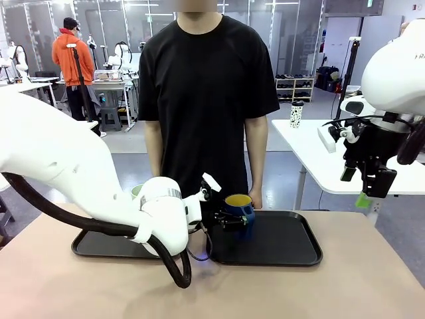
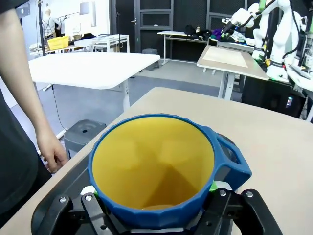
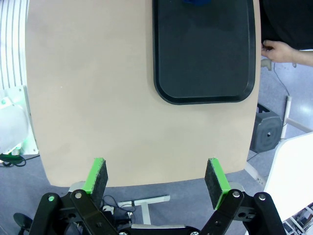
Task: Sort and store the cups by type.
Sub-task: Pick up the Handle plastic cup and place it into the empty Flat Tray.
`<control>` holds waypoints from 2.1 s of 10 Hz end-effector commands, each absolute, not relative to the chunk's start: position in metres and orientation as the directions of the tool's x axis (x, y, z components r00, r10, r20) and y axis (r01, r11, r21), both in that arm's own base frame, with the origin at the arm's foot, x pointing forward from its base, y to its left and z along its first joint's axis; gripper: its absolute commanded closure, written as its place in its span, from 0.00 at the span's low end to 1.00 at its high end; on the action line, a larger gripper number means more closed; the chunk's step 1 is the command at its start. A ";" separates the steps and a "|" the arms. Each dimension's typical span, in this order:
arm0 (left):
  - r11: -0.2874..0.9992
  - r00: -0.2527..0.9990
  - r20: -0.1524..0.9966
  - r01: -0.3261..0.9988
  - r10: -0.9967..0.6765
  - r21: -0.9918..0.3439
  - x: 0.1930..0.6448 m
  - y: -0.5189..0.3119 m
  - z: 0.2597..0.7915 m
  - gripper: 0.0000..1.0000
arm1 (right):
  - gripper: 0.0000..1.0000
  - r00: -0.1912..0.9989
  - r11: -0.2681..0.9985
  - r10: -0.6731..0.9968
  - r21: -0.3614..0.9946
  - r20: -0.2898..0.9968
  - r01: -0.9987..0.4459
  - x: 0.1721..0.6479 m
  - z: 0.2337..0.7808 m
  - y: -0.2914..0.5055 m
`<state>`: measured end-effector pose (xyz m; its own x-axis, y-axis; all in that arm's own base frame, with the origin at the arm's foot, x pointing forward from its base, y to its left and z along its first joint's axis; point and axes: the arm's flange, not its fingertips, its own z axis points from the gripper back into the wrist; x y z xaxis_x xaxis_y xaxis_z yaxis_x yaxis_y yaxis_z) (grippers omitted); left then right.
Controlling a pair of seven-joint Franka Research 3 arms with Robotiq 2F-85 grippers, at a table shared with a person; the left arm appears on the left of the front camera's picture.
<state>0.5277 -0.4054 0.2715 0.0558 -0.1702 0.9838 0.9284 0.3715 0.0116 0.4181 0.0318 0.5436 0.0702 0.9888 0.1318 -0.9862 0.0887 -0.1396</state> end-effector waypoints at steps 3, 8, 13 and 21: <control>0.387 0.006 0.975 0.918 -0.224 0.083 0.534 -0.422 0.249 0.24 | 0.00 0.089 0.105 0.989 -0.139 0.118 -0.985 0.417 0.544 0.032; 0.369 -0.015 0.973 0.924 -0.230 0.101 0.538 -0.422 0.233 0.24 | 0.00 0.089 0.105 0.989 -0.139 0.118 -0.985 0.417 0.544 0.032; 0.362 -0.013 0.967 0.926 -0.256 0.108 0.534 -0.416 0.226 0.24 | 0.00 0.089 0.105 0.989 -0.139 0.118 -0.985 0.417 0.544 0.032; 0.360 -0.013 0.966 0.927 -0.259 0.109 0.529 -0.406 0.228 0.00 | 0.00 0.089 0.105 0.989 -0.139 0.118 -0.985 0.417 0.544 0.032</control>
<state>0.5387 -0.4099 0.2303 0.0171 -0.2694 0.9629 0.9306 0.3564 0.0831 0.4181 0.0317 0.5436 0.0702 0.9888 0.1317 -0.9862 0.0886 -0.1397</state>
